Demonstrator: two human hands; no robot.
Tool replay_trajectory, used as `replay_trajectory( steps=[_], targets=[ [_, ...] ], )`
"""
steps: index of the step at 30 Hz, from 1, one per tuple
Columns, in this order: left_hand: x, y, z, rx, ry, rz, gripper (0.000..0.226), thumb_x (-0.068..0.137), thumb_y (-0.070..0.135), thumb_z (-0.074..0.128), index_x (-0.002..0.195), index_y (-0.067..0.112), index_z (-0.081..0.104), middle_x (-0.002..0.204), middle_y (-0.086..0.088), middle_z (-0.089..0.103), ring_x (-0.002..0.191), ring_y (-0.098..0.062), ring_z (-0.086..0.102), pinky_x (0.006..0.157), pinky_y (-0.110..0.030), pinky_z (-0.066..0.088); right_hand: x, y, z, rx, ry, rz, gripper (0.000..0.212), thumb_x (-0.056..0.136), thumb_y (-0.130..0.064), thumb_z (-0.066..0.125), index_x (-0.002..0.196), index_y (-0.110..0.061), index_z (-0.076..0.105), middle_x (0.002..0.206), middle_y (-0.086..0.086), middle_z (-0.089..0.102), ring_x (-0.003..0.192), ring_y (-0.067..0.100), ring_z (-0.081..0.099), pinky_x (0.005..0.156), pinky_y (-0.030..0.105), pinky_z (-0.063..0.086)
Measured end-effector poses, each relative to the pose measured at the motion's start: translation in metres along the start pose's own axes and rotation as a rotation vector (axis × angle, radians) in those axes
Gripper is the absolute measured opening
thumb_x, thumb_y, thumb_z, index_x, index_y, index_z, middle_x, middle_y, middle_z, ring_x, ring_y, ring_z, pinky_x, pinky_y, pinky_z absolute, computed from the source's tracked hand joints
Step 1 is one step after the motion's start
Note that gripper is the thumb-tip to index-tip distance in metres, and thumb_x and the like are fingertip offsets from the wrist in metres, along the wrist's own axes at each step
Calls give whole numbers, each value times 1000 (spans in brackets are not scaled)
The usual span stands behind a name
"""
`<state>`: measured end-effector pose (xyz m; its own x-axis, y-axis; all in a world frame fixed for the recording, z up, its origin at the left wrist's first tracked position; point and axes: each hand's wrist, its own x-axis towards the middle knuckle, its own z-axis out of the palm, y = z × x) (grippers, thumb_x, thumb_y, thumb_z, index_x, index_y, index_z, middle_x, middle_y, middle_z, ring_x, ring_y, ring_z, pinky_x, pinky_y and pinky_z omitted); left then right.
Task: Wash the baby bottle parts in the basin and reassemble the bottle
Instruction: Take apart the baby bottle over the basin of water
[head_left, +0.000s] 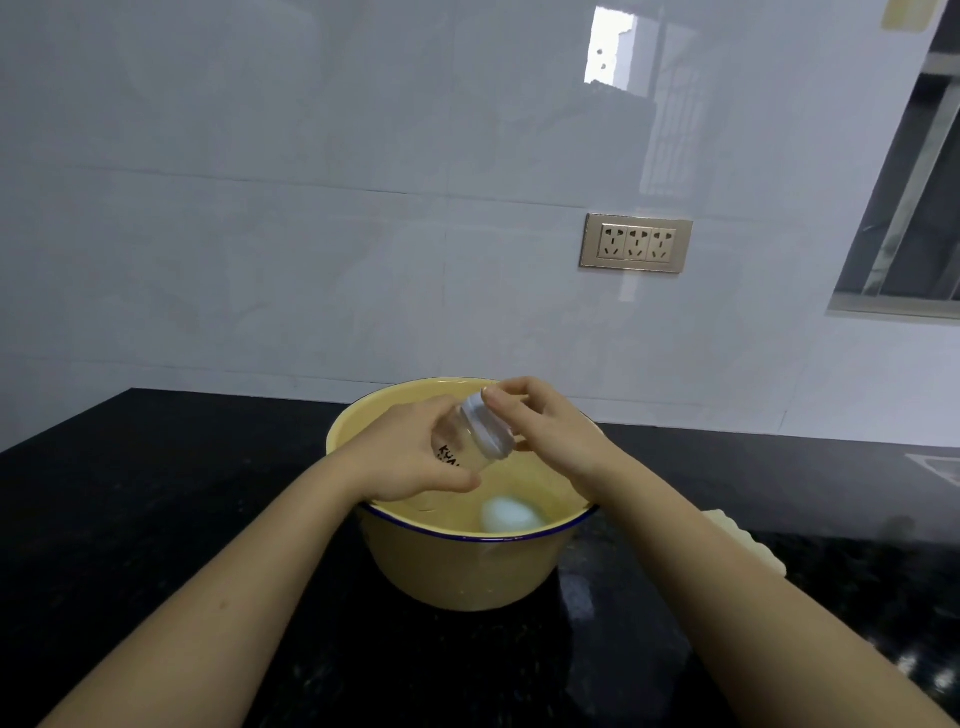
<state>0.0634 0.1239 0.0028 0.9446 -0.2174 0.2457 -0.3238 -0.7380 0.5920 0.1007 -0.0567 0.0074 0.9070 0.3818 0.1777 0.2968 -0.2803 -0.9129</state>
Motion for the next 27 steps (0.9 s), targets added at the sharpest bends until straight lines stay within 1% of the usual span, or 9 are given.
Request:
replay_trajectory(
  steps=[3, 7, 10, 13, 15, 19, 22, 24, 27],
  targets=[
    [-1, 0, 2, 38, 3, -13, 50, 65, 36, 77, 110, 26, 56, 96, 6, 62, 85, -11, 59, 75, -33, 50, 0, 2, -1, 6, -4, 4, 50, 71, -51, 74, 110, -26, 57, 97, 2, 59, 91, 14, 62, 86, 32, 50],
    [-1, 0, 2, 39, 19, -20, 48, 66, 36, 77, 108, 26, 56, 92, 10, 61, 79, -9, 58, 68, -27, 47, -3, -1, -5, 180, -88, -53, 64, 66, -25, 71, 126, -27, 51, 94, 0, 58, 94, 15, 60, 93, 30, 47],
    [-2, 0, 2, 48, 20, -32, 48, 66, 37, 76, 108, 26, 55, 93, 9, 61, 82, -9, 59, 71, -29, 49, -4, -4, -3, 104, -49, 3, 58, 74, -45, 71, 125, -27, 52, 109, 7, 60, 99, 16, 60, 95, 34, 48],
    [-3, 1, 2, 66, 14, -33, 48, 66, 38, 76, 107, 26, 55, 94, 10, 61, 85, -11, 60, 76, -35, 52, -6, -7, 0, -32, 17, 91, 51, 81, -59, 59, 113, -20, 55, 100, 0, 64, 82, 12, 61, 75, 30, 51],
    [-3, 2, 2, 78, 5, -32, 48, 66, 39, 76, 107, 26, 54, 92, 12, 60, 84, -11, 59, 75, -35, 51, -6, -7, 1, -28, 15, 109, 48, 81, -54, 62, 109, -15, 57, 91, -3, 64, 75, 12, 61, 70, 28, 50],
    [-3, 3, 2, 90, -12, -44, 47, 65, 38, 76, 104, 25, 54, 96, 10, 61, 89, -13, 60, 80, -39, 52, -3, -3, -3, 144, -78, 45, 49, 66, -30, 71, 113, -25, 57, 96, 4, 58, 88, 18, 61, 84, 35, 50],
    [-3, 3, 2, 89, -22, -51, 50, 64, 39, 76, 107, 25, 54, 97, 8, 62, 89, -13, 60, 80, -39, 52, -3, -2, -1, 80, -76, 55, 57, 69, -44, 70, 120, -26, 55, 106, 1, 62, 100, 20, 63, 92, 36, 51],
    [-3, 3, 2, 97, -24, -55, 53, 64, 40, 76, 110, 25, 54, 97, 7, 63, 90, -13, 60, 81, -40, 52, -4, -5, 2, -49, -50, 77, 55, 78, -59, 63, 116, -21, 56, 108, -1, 65, 93, 16, 64, 85, 33, 53],
    [-4, 4, 2, 98, -31, -59, 55, 62, 42, 75, 111, 27, 54, 96, 6, 63, 87, -13, 60, 80, -41, 53, -4, -5, 3, -75, -40, 80, 48, 80, -53, 64, 110, -16, 57, 96, -1, 66, 77, 12, 62, 69, 27, 49]
  ],
)
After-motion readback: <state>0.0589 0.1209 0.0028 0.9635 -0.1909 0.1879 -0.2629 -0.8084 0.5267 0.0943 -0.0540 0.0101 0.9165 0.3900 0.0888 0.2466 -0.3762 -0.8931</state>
